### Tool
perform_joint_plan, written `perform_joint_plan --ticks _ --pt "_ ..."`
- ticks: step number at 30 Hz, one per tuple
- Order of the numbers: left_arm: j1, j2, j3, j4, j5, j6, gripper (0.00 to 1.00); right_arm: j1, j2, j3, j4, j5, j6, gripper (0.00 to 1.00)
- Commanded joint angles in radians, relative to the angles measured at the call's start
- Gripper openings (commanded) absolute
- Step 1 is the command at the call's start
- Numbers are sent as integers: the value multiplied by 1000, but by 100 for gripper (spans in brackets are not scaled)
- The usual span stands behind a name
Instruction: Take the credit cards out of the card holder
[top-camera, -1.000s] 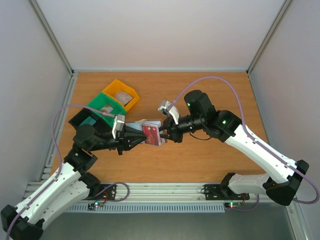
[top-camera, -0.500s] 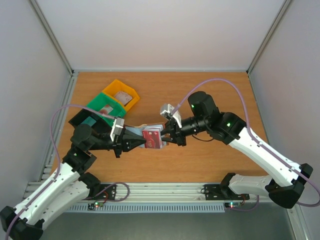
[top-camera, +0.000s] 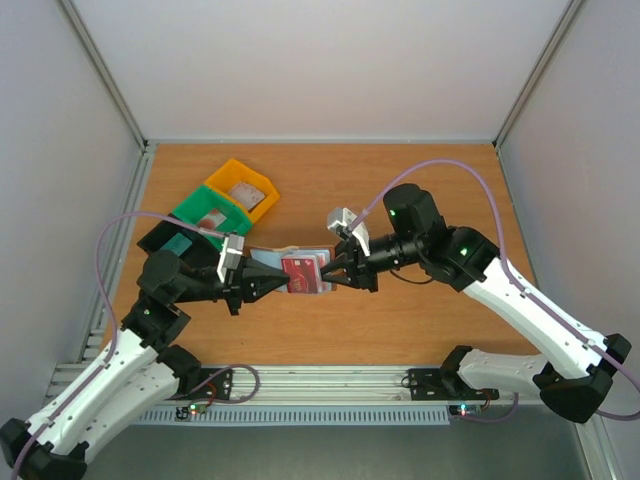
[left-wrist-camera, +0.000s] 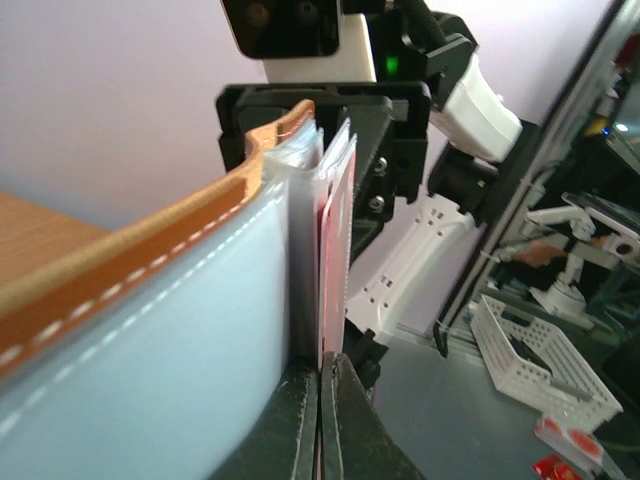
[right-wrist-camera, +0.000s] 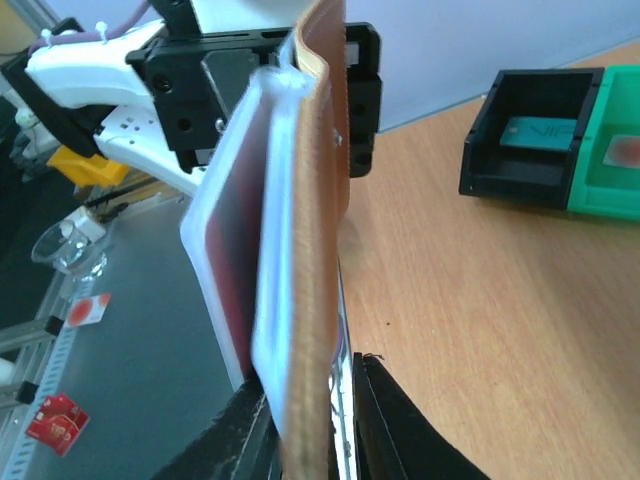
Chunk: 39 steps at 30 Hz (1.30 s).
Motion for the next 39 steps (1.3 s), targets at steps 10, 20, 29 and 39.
perform_joint_plan --ticks 10,20,29,39 --pt "17 -22 -16 18 -125 -128 0 -16 19 5 -26 -138 -3 52" --pt "24 -27 -36 36 -120 -120 0 -15 37 47 -26 -183 9 70" --pt "24 -20 -31 35 -92 -107 0 -15 57 27 102 -49 110 25" --pt "23 -29 -52 85 7 -110 10 -15 49 4 83 -63 93 1"
